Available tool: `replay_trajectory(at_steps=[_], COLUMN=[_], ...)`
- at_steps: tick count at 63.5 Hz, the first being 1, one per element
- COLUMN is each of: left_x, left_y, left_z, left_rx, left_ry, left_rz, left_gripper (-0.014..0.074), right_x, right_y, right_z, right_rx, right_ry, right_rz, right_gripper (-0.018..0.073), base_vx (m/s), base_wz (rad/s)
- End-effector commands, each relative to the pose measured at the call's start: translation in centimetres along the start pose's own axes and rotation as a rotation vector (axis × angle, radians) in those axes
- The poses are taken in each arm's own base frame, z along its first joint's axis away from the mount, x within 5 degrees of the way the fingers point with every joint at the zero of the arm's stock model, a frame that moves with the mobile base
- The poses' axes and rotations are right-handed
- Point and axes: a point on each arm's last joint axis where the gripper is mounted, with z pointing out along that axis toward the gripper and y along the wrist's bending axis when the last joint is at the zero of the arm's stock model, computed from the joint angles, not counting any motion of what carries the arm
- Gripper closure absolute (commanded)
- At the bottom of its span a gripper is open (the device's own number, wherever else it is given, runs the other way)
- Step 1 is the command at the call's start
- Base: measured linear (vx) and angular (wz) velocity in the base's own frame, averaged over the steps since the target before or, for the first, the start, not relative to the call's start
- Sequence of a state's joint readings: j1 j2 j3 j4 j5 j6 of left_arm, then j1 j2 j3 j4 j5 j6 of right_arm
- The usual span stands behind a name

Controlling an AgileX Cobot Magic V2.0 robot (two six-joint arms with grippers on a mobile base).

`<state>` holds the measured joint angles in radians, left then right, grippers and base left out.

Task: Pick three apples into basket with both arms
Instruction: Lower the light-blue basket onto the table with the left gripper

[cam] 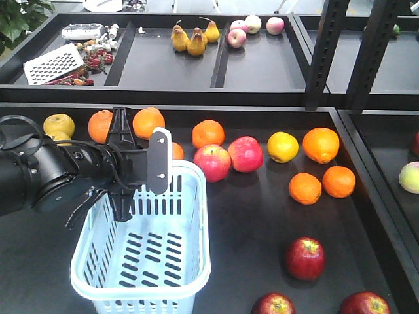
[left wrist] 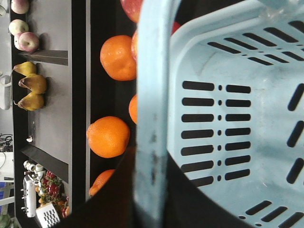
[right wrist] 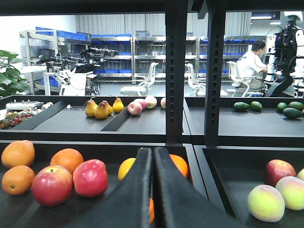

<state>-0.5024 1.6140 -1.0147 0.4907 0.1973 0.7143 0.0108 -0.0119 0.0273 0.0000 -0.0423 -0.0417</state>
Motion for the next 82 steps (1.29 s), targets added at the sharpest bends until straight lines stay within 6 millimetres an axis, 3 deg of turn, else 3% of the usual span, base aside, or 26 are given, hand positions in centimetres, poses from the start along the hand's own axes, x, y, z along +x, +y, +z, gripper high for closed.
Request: replay_trajectory(at_steps=[1,24,60,68,82], left_x=[-0.6,0.1,1.0,1.0,1.3], left_y=[2.3,1.0,0.0,-0.1,-0.5], left_z=[-1.1,1.5,1.7,1.7,1.6], left_rx=[-0.127,-0.075,0.037,0.04,0.08], left_ry=[-0.089,-0.073,0.036,0.036,0.079], left_rz=[-0.029,-0.039,-0.096,-0.099,-0.101], left_gripper=[0.0603,0.0603,0.0574,0.0469,0.009], right_x=[-0.2,-0.2,-0.2,-0.2,-0.2], right_y=[0.0,0.0,0.0,0.0,0.0], right_z=[-0.1,-0.1,-0.1,-0.1,-0.1], right_rx=[0.003,0.003,0.003,0.003,0.003], right_ry=[-0.07,-0.07,-0.07,-0.07,-0.07], right_rz=[-0.004,-0.004,-0.004,-0.004,-0.004], right_gripper=[0.0568,0.0568,0.0568,0.0568,0.0568], base_vx=[0.0,0.0,0.0,0.0,0.0], base_wz=[0.0,0.0,0.0,0.0,0.0])
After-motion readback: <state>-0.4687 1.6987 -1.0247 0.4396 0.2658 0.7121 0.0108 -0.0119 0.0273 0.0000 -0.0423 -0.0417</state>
